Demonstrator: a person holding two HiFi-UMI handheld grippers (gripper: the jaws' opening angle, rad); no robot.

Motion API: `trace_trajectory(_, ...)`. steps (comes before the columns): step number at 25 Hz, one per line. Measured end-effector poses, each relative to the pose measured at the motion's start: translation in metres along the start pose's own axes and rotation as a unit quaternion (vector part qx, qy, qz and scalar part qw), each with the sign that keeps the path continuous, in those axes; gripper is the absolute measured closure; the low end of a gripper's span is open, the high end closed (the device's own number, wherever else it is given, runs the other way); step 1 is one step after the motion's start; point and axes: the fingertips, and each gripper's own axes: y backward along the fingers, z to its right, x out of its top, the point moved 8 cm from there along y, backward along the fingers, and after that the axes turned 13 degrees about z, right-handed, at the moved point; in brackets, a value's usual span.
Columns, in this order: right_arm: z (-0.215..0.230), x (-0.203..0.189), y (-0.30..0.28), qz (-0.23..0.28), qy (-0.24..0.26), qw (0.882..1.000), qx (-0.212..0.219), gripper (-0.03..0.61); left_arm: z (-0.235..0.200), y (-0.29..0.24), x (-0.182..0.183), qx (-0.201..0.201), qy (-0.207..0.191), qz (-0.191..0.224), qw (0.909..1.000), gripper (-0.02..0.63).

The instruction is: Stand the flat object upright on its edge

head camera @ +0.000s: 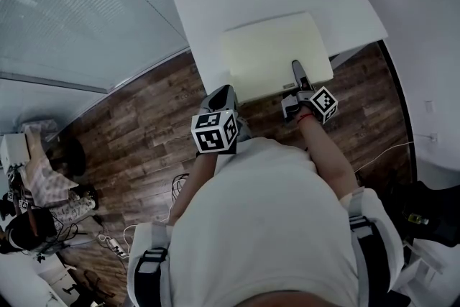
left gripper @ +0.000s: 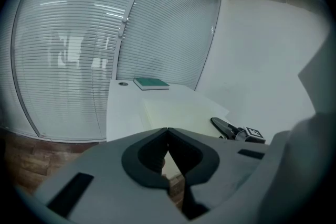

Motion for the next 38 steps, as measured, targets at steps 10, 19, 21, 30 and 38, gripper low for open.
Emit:
trace_trajectory(10, -0.002, 0.001, -0.001, -0.003, -0.002, 1.0, -0.001, 0.226, 0.001, 0.003, -0.002, 0.004, 0.003, 0.0, 1.0, 0.594)
trace_trajectory(19, -0.003, 0.003, 0.006, -0.007, -0.017, 1.0, 0.009, 0.282, 0.007, 0.011, -0.005, 0.007, 0.005, 0.003, 1.0, 0.594)
trace_trajectory(21, -0.002, 0.003, 0.007, -0.007, -0.019, 1.0, 0.009, 0.29, 0.006, 0.012, -0.007, 0.008, 0.006, 0.004, 0.9999, 0.594)
trace_trajectory(30, -0.007, 0.005, 0.013, -0.008, -0.011, 1.0, 0.005, 0.316, 0.006, 0.017, -0.009, 0.01, 0.008, 0.005, 0.9999, 0.594)
trace_trajectory(38, -0.022, 0.009, 0.013, -0.009, 0.02, 1.0, -0.002, 0.319, 0.003, 0.021, -0.01, 0.008, 0.007, 0.006, 0.9999, 0.594)
